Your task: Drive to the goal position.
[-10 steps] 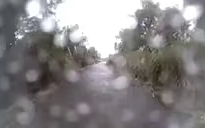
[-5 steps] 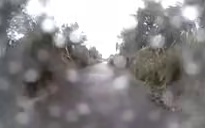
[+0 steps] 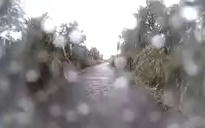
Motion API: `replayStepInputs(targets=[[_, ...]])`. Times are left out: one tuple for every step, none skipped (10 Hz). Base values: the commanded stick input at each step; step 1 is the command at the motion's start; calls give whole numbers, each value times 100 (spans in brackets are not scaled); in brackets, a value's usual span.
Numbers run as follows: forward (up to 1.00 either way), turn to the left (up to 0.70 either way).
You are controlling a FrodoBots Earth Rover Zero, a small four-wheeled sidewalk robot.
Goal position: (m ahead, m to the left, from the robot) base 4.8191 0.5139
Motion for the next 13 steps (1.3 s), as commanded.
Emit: replayStepInputs(targets=[[100, 0], [100, 0], [100, 0], [100, 0], [100, 0], [100, 0], [100, 0], [100, 0], [100, 0], [100, 0], [100, -27], [100, -34], [100, -39]])
